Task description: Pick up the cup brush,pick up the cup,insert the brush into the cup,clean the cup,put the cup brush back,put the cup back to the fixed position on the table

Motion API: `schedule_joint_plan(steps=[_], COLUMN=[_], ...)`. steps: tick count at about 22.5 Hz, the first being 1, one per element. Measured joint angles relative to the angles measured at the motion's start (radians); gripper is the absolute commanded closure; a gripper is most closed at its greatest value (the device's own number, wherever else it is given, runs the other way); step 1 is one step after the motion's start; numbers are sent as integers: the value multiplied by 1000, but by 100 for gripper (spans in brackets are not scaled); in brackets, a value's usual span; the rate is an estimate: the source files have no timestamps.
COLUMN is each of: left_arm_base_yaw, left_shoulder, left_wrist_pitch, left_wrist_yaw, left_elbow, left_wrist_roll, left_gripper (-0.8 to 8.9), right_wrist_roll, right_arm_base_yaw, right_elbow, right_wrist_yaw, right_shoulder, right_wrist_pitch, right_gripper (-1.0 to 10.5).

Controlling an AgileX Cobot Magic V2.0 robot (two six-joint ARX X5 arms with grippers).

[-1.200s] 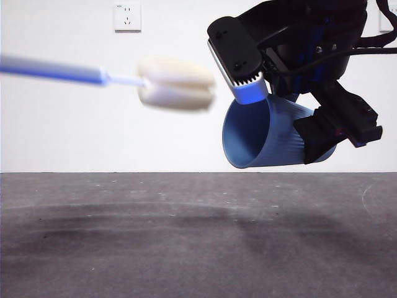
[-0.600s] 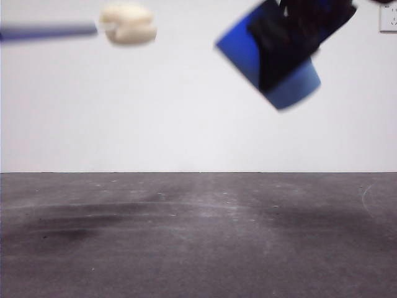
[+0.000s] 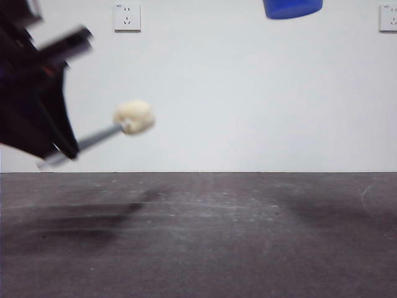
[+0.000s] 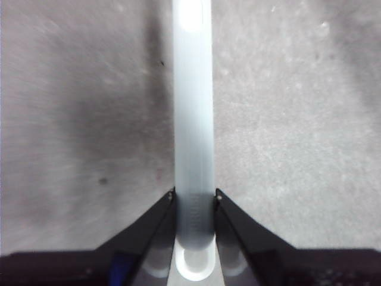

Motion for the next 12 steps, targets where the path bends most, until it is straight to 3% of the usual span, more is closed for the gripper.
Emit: schedule_joint_plan(steps=[12], left_arm_base_yaw=[1], left_shoulder=[255], left_wrist_pitch=[176], left_wrist_yaw=[17], left_elbow=[0], left_wrist_roll=[-58], left_gripper=[822], right_wrist_roll=[30], right_arm_base_yaw=[0], right_elbow=[0], right_wrist_yaw=[-37], right_shoulder=[-16], right_wrist_pitch=[-12], right_gripper=[964])
